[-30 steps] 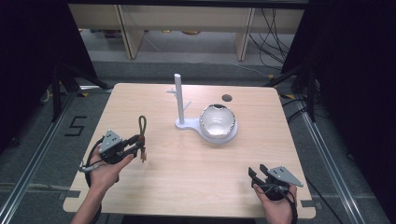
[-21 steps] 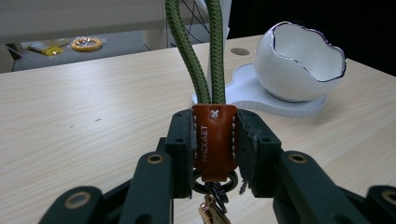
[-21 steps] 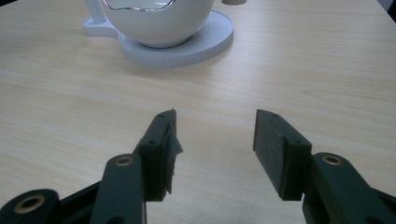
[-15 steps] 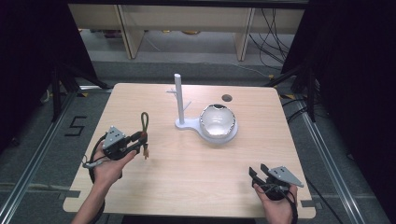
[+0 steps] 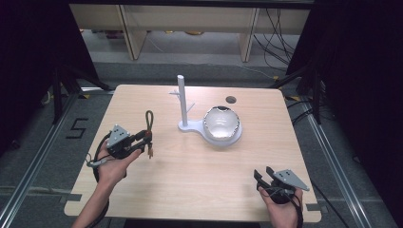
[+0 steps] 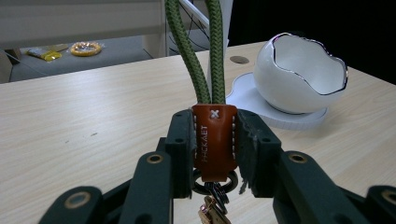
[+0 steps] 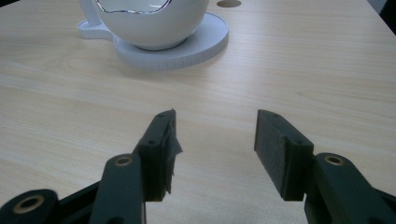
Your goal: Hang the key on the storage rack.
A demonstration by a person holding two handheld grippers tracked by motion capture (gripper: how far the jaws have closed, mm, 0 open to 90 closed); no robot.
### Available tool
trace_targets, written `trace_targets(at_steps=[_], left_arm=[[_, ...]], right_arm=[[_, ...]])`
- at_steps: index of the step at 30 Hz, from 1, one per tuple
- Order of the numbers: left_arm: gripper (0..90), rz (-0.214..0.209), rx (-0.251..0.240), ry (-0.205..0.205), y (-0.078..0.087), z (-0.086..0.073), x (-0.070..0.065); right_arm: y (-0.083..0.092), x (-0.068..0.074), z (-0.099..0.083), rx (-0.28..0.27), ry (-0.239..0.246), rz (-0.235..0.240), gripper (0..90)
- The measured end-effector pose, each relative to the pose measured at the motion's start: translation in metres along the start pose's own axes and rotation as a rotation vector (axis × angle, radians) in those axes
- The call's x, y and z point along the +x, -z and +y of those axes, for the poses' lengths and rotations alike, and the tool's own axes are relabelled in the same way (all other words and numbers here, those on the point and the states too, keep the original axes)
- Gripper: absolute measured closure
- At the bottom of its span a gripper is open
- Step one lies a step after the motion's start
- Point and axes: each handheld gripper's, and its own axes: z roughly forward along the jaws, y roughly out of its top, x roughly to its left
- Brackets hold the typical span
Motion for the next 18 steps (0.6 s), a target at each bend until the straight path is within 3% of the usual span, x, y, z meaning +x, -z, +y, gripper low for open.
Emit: trace_targets(at_steps=[4, 5, 8, 9, 11, 17, 18], left_arm=[[67.4, 0.004, 0.006, -0.005, -0.002, 0.003, -0.001], [67.3, 0.004, 0.006, -0.005, -0.002, 0.003, -0.001], [67.4, -0.002, 0.003, -0.007, -0.006, 0.006, -0.002], [67.4, -0.002, 0.003, -0.007, -0.006, 0.006, -0.002], [67.4, -0.010, 0.004, -0.007, -0.009, 0.007, -0.002], [67.3, -0.021, 0.003, -0.009, -0.013, 0.012, -0.005], [67.4, -0.022, 0.000, -0.017, -0.014, 0.016, -0.006]], right_arm=[[0.000, 0.001, 0.000, -0.004, -0.010, 0.000, 49.5], [0.001, 0.004, 0.000, 0.007, -0.046, -0.006, 49.4], [0.000, 0.004, -0.001, -0.008, -0.038, 0.002, 48.7], [-0.002, 0.000, -0.001, -0.019, 0.011, 0.002, 48.5], [0.001, 0.002, -0.001, 0.003, 0.009, -0.005, 48.5], [0.001, 0.000, 0.001, -0.026, 0.013, -0.005, 48.3], [0.002, 0.003, 0.002, -0.026, -0.033, 0.000, 48.1]])
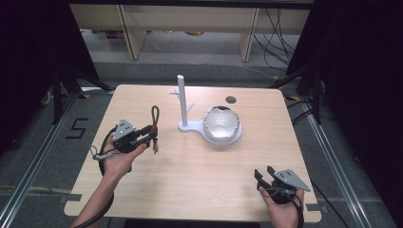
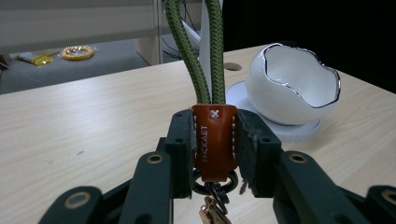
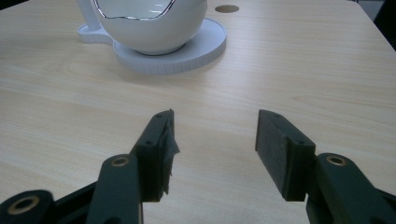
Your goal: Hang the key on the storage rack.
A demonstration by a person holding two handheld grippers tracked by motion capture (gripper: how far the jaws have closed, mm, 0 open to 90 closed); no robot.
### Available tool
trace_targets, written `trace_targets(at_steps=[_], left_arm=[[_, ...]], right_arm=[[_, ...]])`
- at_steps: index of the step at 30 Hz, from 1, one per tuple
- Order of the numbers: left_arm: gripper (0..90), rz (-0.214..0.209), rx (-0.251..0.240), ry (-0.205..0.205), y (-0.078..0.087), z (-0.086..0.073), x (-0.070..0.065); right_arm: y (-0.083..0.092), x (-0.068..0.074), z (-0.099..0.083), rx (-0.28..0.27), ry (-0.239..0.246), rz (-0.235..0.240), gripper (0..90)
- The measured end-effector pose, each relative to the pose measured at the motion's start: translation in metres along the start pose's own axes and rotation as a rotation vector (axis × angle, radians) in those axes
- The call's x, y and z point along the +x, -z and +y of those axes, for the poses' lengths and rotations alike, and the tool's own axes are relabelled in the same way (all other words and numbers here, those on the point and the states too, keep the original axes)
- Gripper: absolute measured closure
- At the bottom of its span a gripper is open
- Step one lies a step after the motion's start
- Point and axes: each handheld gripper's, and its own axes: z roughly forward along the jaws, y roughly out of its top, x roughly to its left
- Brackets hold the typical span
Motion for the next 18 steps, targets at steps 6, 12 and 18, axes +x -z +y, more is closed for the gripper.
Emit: trace_targets(at_steps=[6, 12, 18], left_arm=[[67.3, -0.002, -0.013, -0.002, 0.000, 0.008, -0.001], [67.3, -0.015, -0.017, 0.002, -0.006, 0.009, -0.002], [67.3, -0.016, -0.007, 0.004, -0.010, 0.010, -0.004]], right_arm=[[0.000, -0.003, 0.001, 0.011, 0.032, -0.005, 47.6], [0.000, 0.000, 0.001, 0.002, -0.001, -0.007, 47.2], [0.001, -0.003, 0.003, 0.000, 0.038, 0.004, 47.0]])
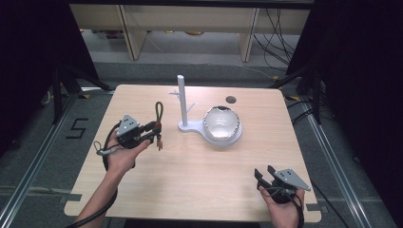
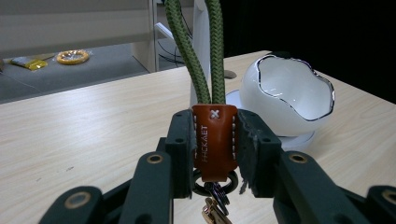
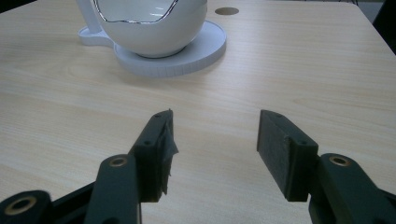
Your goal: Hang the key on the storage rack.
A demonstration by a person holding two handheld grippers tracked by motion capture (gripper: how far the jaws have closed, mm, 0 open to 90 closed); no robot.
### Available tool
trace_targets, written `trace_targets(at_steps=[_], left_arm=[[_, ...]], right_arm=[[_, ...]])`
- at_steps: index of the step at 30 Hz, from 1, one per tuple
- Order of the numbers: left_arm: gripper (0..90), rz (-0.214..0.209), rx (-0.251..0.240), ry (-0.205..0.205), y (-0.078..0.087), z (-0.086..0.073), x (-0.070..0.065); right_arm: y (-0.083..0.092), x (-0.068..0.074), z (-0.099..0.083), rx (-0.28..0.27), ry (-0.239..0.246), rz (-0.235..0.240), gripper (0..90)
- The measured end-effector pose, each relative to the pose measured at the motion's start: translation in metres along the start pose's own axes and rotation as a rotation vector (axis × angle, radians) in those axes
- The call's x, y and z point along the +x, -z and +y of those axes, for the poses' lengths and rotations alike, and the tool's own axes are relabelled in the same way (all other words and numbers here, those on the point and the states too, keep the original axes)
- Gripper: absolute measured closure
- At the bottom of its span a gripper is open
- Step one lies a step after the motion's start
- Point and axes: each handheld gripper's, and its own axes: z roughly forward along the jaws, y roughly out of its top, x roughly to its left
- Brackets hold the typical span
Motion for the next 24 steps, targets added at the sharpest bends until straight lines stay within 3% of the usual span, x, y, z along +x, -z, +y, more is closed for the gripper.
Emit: trace_targets(at_steps=[3, 8, 9, 11, 19, 20, 21, 22, 24], left_arm=[[67.3, 0.000, -0.002, 0.000, -0.001, 0.001, 0.000], [67.3, -0.003, -0.004, 0.000, -0.005, 0.003, -0.003], [67.3, -0.004, -0.002, -0.003, -0.006, 0.003, -0.004], [67.3, -0.006, -0.004, -0.004, -0.008, 0.004, -0.005], [67.3, -0.008, 0.000, -0.012, -0.015, 0.006, -0.005], [67.3, -0.009, 0.002, -0.010, -0.017, 0.006, -0.006], [67.3, -0.009, 0.002, -0.010, -0.017, 0.006, -0.006], [67.3, -0.008, 0.002, -0.012, -0.018, 0.007, -0.006], [67.3, -0.009, -0.001, -0.012, -0.019, 0.008, -0.006]], right_arm=[[-0.001, 0.000, -0.001, -0.014, 0.002, -0.012, 46.9], [0.001, -0.001, -0.001, -0.014, -0.005, 0.011, 47.3], [0.002, 0.003, -0.001, -0.010, -0.031, -0.012, 47.3], [0.003, 0.001, 0.000, -0.018, -0.002, 0.000, 47.4], [0.003, 0.001, -0.001, -0.014, -0.012, 0.007, 47.2], [0.004, 0.002, -0.001, -0.007, -0.027, -0.009, 47.3], [0.003, 0.001, -0.001, -0.024, -0.007, -0.003, 47.3], [0.004, 0.003, -0.001, -0.020, -0.045, -0.002, 47.2], [0.004, 0.000, 0.000, -0.027, -0.012, 0.003, 47.3]])
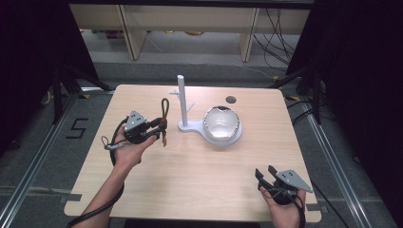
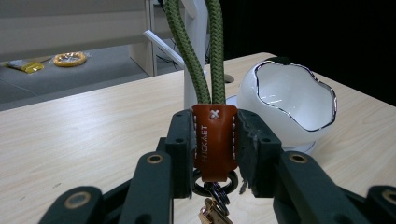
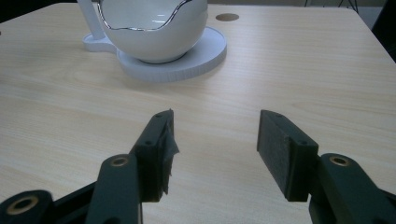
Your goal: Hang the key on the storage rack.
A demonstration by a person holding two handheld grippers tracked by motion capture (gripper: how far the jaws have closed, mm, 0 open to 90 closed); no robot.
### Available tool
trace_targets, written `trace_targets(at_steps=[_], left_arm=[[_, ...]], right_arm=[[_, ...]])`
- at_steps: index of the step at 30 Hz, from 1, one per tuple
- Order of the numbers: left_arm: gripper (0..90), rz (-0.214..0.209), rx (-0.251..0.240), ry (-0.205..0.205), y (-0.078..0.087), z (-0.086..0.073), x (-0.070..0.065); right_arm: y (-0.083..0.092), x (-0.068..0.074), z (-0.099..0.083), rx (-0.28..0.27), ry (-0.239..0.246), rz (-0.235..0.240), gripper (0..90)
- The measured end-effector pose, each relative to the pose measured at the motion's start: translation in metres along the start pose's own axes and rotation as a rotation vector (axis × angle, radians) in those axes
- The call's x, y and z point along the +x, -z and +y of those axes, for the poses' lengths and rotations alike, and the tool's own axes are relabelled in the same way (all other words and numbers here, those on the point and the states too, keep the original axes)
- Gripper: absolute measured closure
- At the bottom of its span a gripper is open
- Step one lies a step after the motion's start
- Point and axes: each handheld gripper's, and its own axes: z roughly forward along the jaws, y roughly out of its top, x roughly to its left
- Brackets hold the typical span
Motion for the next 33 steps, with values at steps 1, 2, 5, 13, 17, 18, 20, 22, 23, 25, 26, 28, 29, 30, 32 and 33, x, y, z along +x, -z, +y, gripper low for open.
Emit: trace_targets(at_steps=[1, 2, 5, 13, 17, 18, 20, 22, 23, 25, 26, 28, 29, 30, 32, 33], left_arm=[[67.3, 0.000, -0.001, -0.002, 0.000, 0.001, 0.000], [67.3, 0.000, -0.001, -0.002, 0.000, 0.001, 0.000], [67.3, 0.002, 0.000, -0.005, -0.002, 0.003, 0.000], [67.3, 0.001, -0.002, -0.013, -0.008, 0.010, -0.001], [67.3, -0.001, -0.001, -0.016, -0.011, 0.012, -0.001], [67.3, 0.003, -0.003, -0.012, -0.012, 0.013, -0.001], [67.3, 0.003, -0.003, -0.011, -0.013, 0.015, -0.001], [67.3, 0.005, -0.004, -0.011, -0.014, 0.016, 0.000], [67.3, 0.001, -0.009, -0.010, -0.014, 0.017, 0.000], [67.3, 0.007, -0.005, -0.014, -0.014, 0.019, 0.000], [67.3, 0.006, -0.005, -0.014, -0.015, 0.019, 0.000], [67.3, 0.008, -0.003, -0.014, -0.015, 0.020, 0.000], [67.3, 0.008, -0.003, -0.014, -0.015, 0.020, 0.000], [67.3, 0.007, -0.003, -0.011, -0.017, 0.020, -0.001], [67.3, 0.008, 0.002, -0.016, -0.018, 0.020, 0.000], [67.3, 0.008, 0.002, -0.013, -0.018, 0.020, 0.000]], right_arm=[[0.001, -0.001, 0.000, 0.015, 0.009, -0.004, 47.3], [0.001, -0.001, 0.000, 0.015, 0.009, -0.004, 47.3], [0.002, -0.001, 0.001, 0.014, 0.002, -0.002, 47.3], [0.001, -0.001, 0.000, 0.016, 0.006, -0.001, 47.3], [0.001, 0.001, 0.000, 0.016, -0.010, 0.000, 47.9], [0.002, 0.001, 0.000, 0.018, -0.006, 0.000, 48.0], [0.001, 0.001, 0.000, 0.014, -0.002, -0.002, 48.0], [0.000, 0.001, 0.000, 0.003, -0.004, 0.005, 48.0], [0.000, 0.002, -0.001, 0.003, -0.010, 0.004, 48.0], [-0.001, 0.001, -0.001, 0.001, 0.003, 0.007, 48.0], [0.000, 0.002, -0.001, 0.002, -0.003, 0.006, 48.0], [-0.001, 0.002, -0.001, 0.002, -0.001, 0.007, 48.0], [0.000, 0.002, 0.000, 0.006, -0.008, 0.010, 48.0], [0.000, 0.002, 0.000, 0.008, -0.008, 0.007, 48.0], [0.000, 0.002, 0.000, 0.009, -0.008, 0.008, 48.0], [0.000, 0.002, -0.001, 0.009, -0.008, 0.008, 48.0]])
